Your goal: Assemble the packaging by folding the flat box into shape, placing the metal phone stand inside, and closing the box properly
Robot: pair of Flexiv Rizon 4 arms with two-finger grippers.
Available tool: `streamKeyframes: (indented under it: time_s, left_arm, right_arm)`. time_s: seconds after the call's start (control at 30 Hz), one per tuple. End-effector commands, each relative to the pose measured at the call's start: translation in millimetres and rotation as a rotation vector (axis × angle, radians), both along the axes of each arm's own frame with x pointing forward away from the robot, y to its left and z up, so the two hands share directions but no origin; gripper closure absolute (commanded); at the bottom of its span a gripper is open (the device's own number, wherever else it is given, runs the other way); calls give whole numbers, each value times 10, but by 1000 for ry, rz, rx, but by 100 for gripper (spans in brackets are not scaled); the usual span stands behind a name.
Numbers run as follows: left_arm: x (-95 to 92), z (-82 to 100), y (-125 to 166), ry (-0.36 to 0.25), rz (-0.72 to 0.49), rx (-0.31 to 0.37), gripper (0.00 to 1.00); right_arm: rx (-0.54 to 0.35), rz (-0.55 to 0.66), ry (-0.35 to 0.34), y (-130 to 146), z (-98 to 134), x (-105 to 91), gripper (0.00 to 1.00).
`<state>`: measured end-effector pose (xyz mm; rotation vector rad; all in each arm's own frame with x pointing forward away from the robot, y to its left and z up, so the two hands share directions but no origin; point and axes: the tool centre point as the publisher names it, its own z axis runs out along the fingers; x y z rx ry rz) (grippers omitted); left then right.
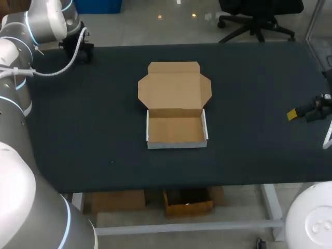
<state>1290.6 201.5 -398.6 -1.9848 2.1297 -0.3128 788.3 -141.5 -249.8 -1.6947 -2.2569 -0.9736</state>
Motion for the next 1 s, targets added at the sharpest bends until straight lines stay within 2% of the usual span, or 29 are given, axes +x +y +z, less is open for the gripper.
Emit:
streamKeyframes:
  time_s: [0.03, 1.0]
  left_arm:
    - [110, -48, 27, 296, 8, 19, 100]
    - [-64, 36, 22, 281, 26, 22, 100]
  right_arm:
    - [2, 2, 0, -7, 12, -10, 0]
    - [2, 2, 0, -7, 12, -10, 0]
